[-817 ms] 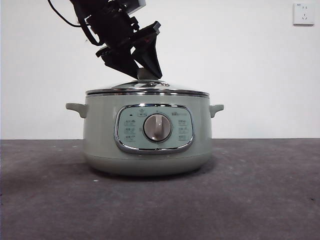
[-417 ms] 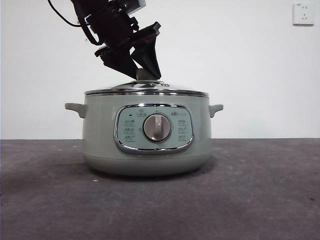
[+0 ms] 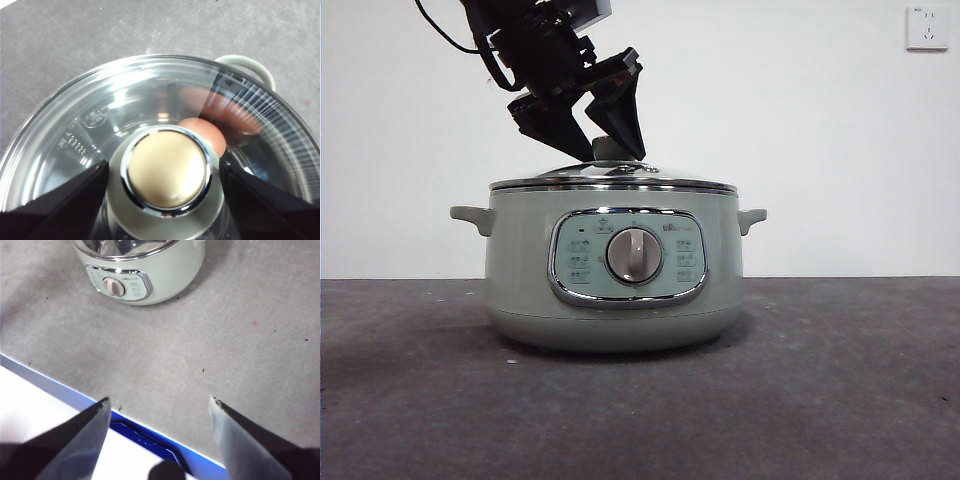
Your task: Pick up the egg,open the lid,put the egg in the pot,close the lid
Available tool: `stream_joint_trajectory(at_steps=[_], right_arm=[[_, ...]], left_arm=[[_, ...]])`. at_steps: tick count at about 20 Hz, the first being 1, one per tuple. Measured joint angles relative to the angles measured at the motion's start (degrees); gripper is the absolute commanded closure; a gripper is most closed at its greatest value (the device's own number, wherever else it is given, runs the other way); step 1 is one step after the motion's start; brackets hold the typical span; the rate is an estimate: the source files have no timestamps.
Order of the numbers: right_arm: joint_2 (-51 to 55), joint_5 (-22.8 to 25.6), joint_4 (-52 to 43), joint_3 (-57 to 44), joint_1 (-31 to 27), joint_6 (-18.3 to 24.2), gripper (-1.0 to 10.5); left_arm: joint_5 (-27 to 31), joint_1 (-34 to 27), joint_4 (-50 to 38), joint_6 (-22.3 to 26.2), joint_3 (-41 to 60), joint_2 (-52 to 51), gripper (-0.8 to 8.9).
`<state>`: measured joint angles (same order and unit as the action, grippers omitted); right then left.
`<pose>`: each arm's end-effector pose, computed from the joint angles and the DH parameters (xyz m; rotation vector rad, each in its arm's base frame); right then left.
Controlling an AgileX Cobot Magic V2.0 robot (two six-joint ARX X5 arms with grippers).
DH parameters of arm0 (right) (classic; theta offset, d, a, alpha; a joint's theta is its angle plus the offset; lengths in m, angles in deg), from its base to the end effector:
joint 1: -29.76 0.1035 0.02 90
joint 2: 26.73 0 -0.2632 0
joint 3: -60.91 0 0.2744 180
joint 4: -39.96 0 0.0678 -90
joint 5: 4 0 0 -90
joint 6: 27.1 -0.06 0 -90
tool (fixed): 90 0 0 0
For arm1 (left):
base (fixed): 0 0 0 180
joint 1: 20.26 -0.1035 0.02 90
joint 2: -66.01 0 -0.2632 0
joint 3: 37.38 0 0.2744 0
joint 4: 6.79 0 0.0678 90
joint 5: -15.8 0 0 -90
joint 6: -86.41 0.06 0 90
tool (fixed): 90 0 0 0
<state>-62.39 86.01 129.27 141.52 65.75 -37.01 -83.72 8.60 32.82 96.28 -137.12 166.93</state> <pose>0.0742 0.0539 0.3614 -0.0835 0.7948 0.5278 0.3809 -0.2212 0.2733 0.2806 0.6588 -0.7021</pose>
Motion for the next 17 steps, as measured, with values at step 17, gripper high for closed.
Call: stream_joint_trajectory(at_steps=[17], right_arm=[[0.0,0.0,0.0,0.0,0.0,0.0,6.1]], left_arm=[[0.0,-0.7,16.4,-0.5,0.0,-22.3,4.36]])
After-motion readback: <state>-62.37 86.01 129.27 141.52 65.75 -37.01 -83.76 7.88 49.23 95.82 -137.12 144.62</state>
